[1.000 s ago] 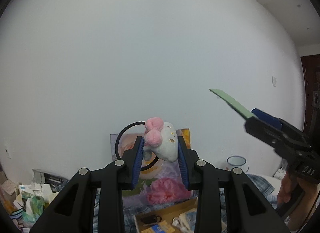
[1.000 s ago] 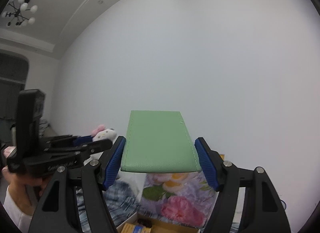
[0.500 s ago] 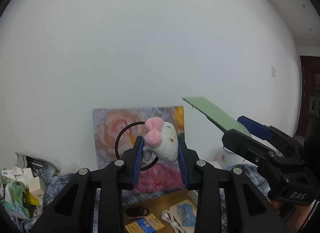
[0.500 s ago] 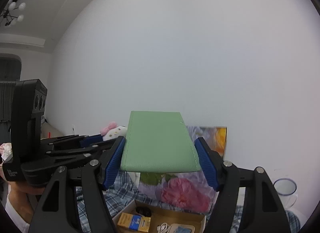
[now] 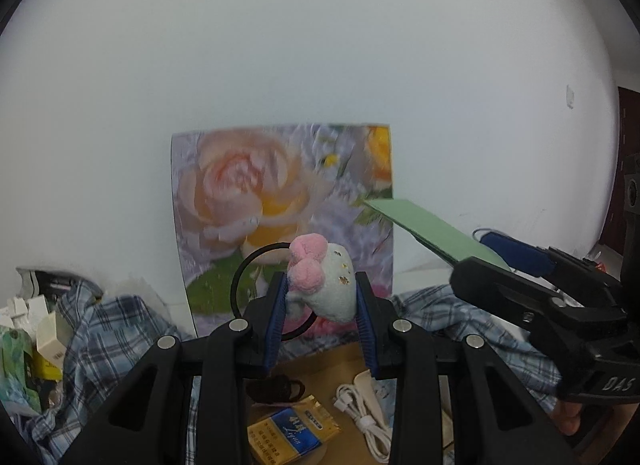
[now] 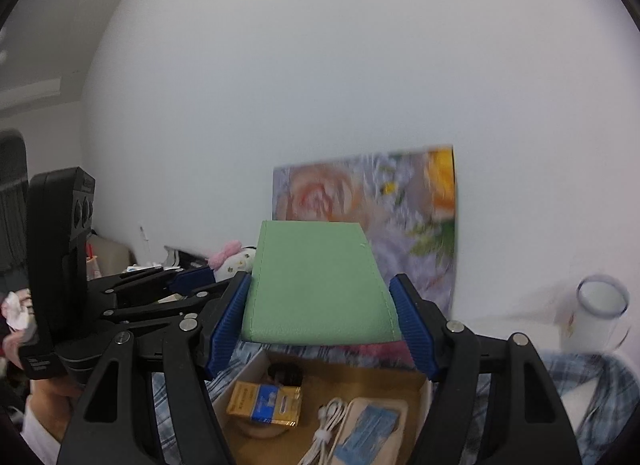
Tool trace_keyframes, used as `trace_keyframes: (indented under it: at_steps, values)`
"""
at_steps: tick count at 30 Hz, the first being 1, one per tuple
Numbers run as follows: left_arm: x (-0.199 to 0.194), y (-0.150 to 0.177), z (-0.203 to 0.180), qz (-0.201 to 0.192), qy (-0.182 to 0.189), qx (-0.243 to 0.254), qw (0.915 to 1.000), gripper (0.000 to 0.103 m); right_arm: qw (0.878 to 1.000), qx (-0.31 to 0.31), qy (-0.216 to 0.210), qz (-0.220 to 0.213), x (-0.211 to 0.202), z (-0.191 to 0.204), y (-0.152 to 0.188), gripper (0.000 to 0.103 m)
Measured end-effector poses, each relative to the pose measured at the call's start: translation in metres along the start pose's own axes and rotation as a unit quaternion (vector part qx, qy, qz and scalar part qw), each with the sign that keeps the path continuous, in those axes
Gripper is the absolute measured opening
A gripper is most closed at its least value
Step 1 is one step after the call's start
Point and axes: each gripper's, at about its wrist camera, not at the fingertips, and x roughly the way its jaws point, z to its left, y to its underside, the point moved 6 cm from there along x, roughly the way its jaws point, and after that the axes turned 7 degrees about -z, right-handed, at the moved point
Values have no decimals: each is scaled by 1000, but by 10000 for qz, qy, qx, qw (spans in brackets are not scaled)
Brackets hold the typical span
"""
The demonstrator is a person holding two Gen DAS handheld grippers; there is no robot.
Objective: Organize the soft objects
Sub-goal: 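Lower the bunny charm and green card into the box and open both grippers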
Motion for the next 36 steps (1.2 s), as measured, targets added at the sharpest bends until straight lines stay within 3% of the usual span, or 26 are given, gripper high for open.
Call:
trace_keyframes:
  at_steps: [9,19,23,36]
  values:
    - [27,29,9,421,111,-276,9987,35,9962,678,-127,527,21,-31,34,69]
    - [55,61,4,902,87,-211,9957,35,9932,596,94,1000,38,-34,60,69]
    - [66,75,3,1132,-87,-136,9934,35,9900,599,141,1270,46,-35,72,69]
    - [89,107,5,1620,134,-333,9861,34,9760,601,250,2079,67,-43,112,69]
